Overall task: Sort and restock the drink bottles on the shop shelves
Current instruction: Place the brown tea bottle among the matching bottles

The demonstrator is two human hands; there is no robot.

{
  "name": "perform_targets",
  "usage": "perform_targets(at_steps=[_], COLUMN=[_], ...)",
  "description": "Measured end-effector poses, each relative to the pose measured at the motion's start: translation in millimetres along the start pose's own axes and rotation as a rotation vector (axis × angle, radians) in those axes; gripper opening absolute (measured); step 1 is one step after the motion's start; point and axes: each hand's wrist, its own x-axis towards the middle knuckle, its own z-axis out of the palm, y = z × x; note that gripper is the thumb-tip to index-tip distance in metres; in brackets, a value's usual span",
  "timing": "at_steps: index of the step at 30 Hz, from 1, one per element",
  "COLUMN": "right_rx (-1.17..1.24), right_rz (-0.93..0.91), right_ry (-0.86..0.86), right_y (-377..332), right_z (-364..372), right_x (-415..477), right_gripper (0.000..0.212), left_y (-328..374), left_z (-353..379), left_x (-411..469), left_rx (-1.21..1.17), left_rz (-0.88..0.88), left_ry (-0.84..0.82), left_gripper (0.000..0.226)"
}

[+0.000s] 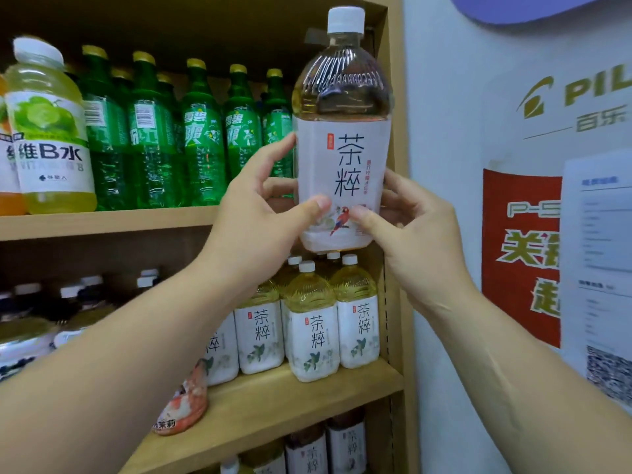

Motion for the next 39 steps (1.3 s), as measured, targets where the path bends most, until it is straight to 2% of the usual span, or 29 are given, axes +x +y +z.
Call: perform_targets(at_steps=[5, 8, 14, 21, 26, 32, 39], right_rx=[-0.031, -0.052, -0.029, 0.037, -0.018, -0.134, -0.287], right_rz=[0.07, 0.159, 0.402, 0.691, 0.877, 0.93, 0.909], right_ry=[-0.013, -0.045, -0.077, -0.03, -0.099, -0.178, -0.205], right_y=[17, 36, 81, 122, 159, 206, 259], right_z=[-20, -30, -40, -46, -37, -21, -9], right_x=[-44, -79, -159, -260, -322, -365, -376], right_gripper=[0.059, 0.063, 0.061, 0.061, 0.064, 0.061, 0.057], left_y=[-16, -33, -81, -147, -196, -244, -300], left_z=[16, 28, 52, 70, 70, 69, 80], left_x=[-44, -73, -137, -228, -292, -324, -329], left_rx=[-0.079, -0.068, -0.098, -0.081, -0.024, -0.008, -0.003], left_rz=[-0.123, -0.193, -0.433, -0.605, -0.7, -0.887, -1.035], left_ry=[-0.065, -0.1, -0.148, -0.21, -0.217, -0.22, -0.213], left_gripper=[0.088, 0.084, 0.072, 0.082, 0.081, 0.074, 0.08])
